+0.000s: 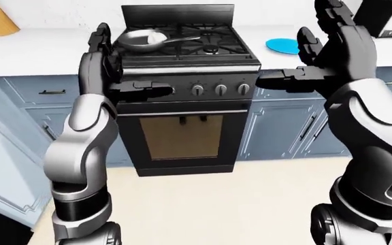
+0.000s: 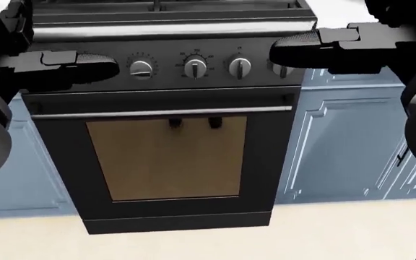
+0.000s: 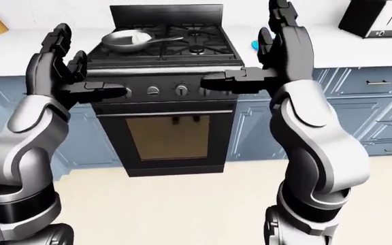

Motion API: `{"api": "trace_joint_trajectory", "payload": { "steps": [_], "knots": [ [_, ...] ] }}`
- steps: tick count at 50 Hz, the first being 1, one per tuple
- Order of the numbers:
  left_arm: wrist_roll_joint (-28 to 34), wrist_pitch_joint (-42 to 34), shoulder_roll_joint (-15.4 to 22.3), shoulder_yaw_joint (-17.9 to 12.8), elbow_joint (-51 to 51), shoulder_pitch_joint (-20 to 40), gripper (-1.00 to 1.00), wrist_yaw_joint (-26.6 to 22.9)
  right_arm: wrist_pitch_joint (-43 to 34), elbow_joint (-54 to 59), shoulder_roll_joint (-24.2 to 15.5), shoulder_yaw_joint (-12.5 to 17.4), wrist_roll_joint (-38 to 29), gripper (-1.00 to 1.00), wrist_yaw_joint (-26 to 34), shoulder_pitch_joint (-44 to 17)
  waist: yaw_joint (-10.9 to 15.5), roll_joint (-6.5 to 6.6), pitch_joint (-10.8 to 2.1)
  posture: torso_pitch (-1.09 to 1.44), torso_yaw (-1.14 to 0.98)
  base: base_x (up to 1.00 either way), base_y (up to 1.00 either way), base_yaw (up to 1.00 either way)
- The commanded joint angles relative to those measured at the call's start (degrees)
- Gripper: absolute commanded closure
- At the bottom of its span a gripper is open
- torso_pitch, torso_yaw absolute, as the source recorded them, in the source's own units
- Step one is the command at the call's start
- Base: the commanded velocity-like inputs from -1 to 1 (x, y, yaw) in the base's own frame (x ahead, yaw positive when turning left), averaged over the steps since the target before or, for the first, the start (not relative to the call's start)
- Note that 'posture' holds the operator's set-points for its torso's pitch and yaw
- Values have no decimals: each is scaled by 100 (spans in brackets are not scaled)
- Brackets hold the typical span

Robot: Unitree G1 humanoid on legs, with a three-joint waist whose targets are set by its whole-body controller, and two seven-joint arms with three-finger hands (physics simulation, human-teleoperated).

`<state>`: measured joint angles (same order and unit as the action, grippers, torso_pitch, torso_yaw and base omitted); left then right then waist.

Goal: Pick the dumpling from the pan and place it on the plate.

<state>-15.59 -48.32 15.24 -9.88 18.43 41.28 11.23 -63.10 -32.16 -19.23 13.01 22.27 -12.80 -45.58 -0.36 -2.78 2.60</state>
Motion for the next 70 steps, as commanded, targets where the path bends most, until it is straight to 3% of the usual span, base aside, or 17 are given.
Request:
{"api": "trace_joint_trajectory", "payload": {
  "steps": [1,6,9,11,19,23,32,36,43,47,50,51,52,58,61,63,70],
  "knots": [
    [33,206,111,-141,165,228,-100,20,161,-140,-37,-17,18,-100,15,-257,46,-34,-168,0,0,17,16,0],
    [16,159,105,-131,229,213,-100,40,154,-165,-37,-12,21,-100,17,-245,-1,334,-72,0,0,18,15,0],
    [4,126,116,-141,237,246,-100,50,125,-168,-49,-1,30,-100,12,-279,-74,716,-241,0,0,18,15,0],
    [9,146,112,-133,234,222,-100,52,193,-151,-62,-26,-4,-100,42,-213,-34,698,-65,0,0,21,11,0],
    [19,208,117,-130,184,205,-100,30,277,-113,-52,-44,-73,-100,96,-165,76,286,-31,0,0,29,9,0],
    [3,132,126,-144,240,233,-100,46,179,-161,-36,-37,-69,-100,83,-229,134,-154,-129,0,0,30,9,0],
    [16,148,131,-134,216,233,-100,25,192,-147,-20,-50,-106,-100,116,-229,15,198,-47,0,0,30,9,0],
    [23,126,118,-123,245,228,-100,32,240,-136,-17,-49,-128,-100,148,-192,-63,721,-175,0,0,30,9,0],
    [9,97,124,-139,276,243,-100,39,259,-133,-7,-53,-152,-100,166,-169,71,486,-98,0,0,30,11,0],
    [13,122,120,-134,270,217,-100,39,248,-152,3,-60,-158,-100,176,-161,129,216,-59,0,0,28,14,0],
    [17,131,113,-127,279,203,-100,34,161,-202,8,-43,-137,-100,154,-207,172,-89,-210,0,0,27,15,0],
    [18,132,115,-131,280,199,-100,33,163,-204,10,-43,-138,-100,152,-203,97,8,-139,0,0,28,15,0],
    [14,119,118,-138,281,214,-100,35,187,-200,11,-45,-141,-100,160,-186,125,-93,-86,0,0,27,15,0],
    [-5,54,134,-153,318,250,-100,50,159,-200,17,-66,-147,-100,160,-213,26,136,-93,0,0,26,15,0],
    [19,108,108,-114,309,200,-100,45,151,-191,7,-52,-148,-100,167,-228,-30,402,-89,0,0,26,15,0],
    [12,61,119,-129,304,246,-100,49,116,-197,4,-43,-140,-100,156,-258,-60,775,-220,0,0,26,15,0],
    [53,162,99,-118,261,185,-100,11,168,-206,7,-56,-157,-100,178,-209,61,489,-137,0,0,26,15,0]
  ]
}}
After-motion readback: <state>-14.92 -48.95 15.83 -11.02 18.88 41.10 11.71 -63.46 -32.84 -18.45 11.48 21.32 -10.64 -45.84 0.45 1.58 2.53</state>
